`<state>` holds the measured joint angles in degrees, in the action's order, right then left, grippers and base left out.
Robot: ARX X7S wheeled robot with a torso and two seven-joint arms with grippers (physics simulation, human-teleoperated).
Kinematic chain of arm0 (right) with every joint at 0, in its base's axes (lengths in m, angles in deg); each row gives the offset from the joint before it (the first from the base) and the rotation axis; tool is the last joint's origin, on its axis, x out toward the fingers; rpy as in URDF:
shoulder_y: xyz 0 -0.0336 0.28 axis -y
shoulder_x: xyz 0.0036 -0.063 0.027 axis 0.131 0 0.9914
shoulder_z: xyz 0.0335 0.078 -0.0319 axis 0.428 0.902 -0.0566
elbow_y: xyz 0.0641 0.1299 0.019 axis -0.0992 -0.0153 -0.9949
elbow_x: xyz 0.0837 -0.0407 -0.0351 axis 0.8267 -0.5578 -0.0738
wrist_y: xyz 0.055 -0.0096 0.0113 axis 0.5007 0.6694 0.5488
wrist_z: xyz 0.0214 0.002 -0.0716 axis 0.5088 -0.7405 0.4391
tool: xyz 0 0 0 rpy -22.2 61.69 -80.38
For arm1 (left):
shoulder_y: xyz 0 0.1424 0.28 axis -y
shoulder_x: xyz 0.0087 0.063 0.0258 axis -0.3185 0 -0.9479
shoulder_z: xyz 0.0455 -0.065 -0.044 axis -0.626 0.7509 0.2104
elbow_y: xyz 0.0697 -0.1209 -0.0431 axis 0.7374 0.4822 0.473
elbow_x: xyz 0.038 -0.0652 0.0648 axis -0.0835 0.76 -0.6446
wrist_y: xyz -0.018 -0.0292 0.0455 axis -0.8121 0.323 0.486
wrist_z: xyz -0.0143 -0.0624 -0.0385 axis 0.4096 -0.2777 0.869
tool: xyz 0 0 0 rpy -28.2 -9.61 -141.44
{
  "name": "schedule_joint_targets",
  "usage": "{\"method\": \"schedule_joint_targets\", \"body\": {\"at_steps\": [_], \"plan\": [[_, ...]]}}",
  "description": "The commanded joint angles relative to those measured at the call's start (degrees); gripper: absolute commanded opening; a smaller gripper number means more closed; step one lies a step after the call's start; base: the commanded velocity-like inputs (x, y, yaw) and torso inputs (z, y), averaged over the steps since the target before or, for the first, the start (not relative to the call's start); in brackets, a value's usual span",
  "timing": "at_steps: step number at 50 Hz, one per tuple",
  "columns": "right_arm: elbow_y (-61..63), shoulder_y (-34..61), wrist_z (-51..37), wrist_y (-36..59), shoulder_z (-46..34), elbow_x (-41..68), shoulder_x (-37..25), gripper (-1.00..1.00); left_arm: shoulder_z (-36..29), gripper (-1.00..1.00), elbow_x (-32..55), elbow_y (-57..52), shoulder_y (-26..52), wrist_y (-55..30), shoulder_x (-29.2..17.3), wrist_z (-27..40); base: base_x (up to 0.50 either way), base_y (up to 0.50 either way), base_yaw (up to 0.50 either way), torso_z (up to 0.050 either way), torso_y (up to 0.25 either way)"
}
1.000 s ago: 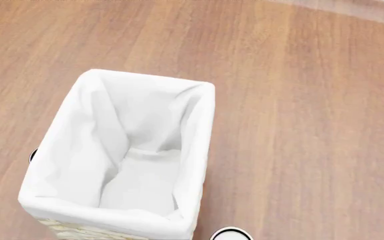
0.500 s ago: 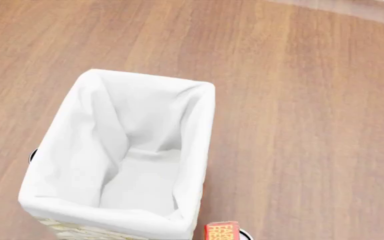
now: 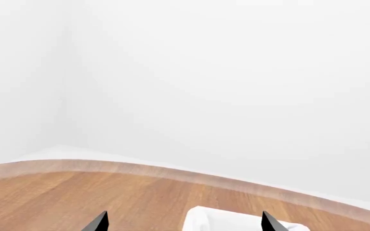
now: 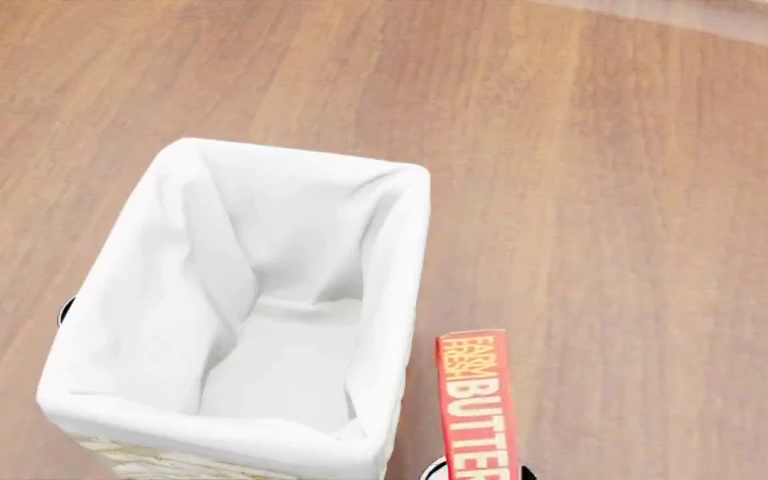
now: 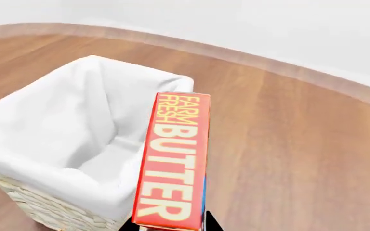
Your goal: Pick up the butter and put it in the basket.
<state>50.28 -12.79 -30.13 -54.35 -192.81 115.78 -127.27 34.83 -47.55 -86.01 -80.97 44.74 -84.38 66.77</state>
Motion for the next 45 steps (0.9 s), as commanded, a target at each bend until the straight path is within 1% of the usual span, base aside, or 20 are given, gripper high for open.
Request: {"method": "schedule_joint_targets", "body": {"at_steps": [1,9,16,25,32,35,38,44,45], "plan": [[-0.4,17.5,0.1,-2.5,-4.8,6.8,1.2,-1.0,0.3,1.0,1.1,1.4,0.0,3.0,0.6,-2.5,0.0,0.0,0.0,0.0,0.0],[-2.2,22.7,2.4,-1.3,-3.0,12.5,2.8,-1.0,0.2,1.0,1.2,1.2,0.0,3.2,0.4,-2.3,0.0,0.0,0.0,0.001,0.001],[-5.6,23.6,6.0,-2.2,-2.1,14.3,2.8,-1.0,0.1,1.0,1.1,1.5,0.1,3.3,0.3,-2.2,0.0,0.0,0.0,0.0,0.001],[-9.4,26.5,9.9,-2.3,-0.3,18.7,4.7,-1.0,-0.4,1.0,0.9,1.7,0.3,3.4,0.3,-2.1,0.0,0.0,0.0,0.0,0.0],[-13.3,27.5,13.3,-2.9,0.8,21.8,7.0,-1.0,-0.4,1.0,1.2,1.9,0.4,3.5,0.1,-2.0,0.0,0.0,0.0,0.001,0.001],[-15.7,27.4,16.2,-4.4,1.7,25.8,8.0,-1.0,-0.5,1.0,1.2,2.0,0.5,3.5,0.1,-1.9,0.0,0.0,0.0,0.0,0.003],[-17.4,27.8,17.2,-4.0,1.9,26.3,8.9,-1.0,-0.9,1.0,0.9,1.9,0.6,3.4,0.1,-2.0,0.0,0.0,0.0,0.0,0.0],[-21.7,28.7,21.6,-3.7,2.8,31.3,12.2,-1.0,-1.0,1.0,1.2,2.2,0.8,3.6,0.1,-1.9,0.0,0.0,0.0,0.0,0.002],[-22.6,28.8,23.7,-3.5,3.0,33.3,13.1,-1.0,-0.9,1.0,1.3,2.2,0.8,3.6,0.1,-1.9,0.0,0.0,0.0,0.0,0.0]]}}
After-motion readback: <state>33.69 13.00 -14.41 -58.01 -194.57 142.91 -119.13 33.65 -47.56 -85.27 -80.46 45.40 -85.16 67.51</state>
